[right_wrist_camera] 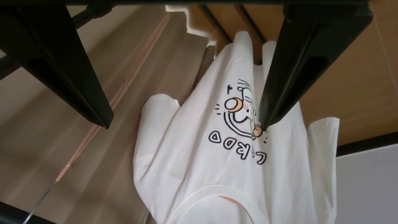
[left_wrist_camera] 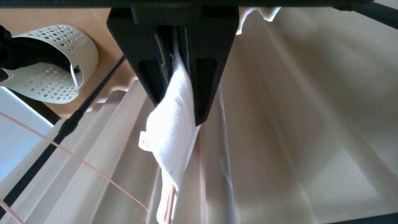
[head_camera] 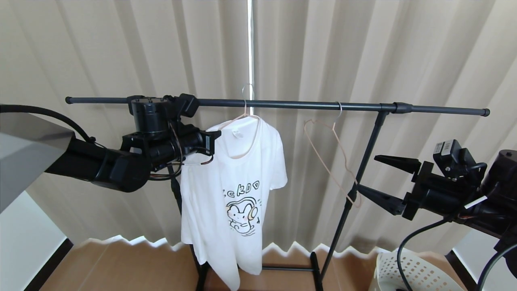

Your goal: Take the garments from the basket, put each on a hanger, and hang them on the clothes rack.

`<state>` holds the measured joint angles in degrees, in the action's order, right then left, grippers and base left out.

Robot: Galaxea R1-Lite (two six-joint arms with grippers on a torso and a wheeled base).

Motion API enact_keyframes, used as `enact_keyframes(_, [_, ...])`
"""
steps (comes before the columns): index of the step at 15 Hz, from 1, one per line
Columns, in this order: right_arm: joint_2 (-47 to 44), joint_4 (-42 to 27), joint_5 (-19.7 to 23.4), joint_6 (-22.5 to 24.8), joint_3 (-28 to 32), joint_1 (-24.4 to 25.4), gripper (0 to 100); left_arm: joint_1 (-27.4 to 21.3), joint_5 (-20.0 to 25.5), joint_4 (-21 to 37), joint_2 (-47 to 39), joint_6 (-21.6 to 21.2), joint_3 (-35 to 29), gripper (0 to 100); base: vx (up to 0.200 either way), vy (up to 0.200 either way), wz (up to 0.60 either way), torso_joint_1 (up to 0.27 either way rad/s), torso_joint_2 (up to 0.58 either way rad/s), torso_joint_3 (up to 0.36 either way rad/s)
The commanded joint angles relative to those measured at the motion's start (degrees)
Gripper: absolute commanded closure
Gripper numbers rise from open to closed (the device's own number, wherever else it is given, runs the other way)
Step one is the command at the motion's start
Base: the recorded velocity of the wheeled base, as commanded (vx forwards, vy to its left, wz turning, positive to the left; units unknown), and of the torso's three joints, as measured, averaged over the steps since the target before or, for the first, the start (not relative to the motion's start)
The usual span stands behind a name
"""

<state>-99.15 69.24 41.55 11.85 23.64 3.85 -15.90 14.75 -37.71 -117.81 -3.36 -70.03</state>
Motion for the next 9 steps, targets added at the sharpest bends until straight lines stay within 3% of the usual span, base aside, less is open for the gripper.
enact_keyframes(1, [-0.26, 0.02, 0.03, 0.02, 0.09, 0.01, 0, -0.01, -0.07, -0.09, -0.93, -0.06, -0.01, 100, 0.000, 0.000, 0.00, 0.000, 0.00, 0.000])
enact_keyframes(9, [-0.26, 0.02, -0.06, 0.02, 0.09, 0.01, 0, -0.01, -0.07, -0.09, -1.72, -0.06, 0.43, 100, 0.000, 0.000, 0.00, 0.000, 0.00, 0.000])
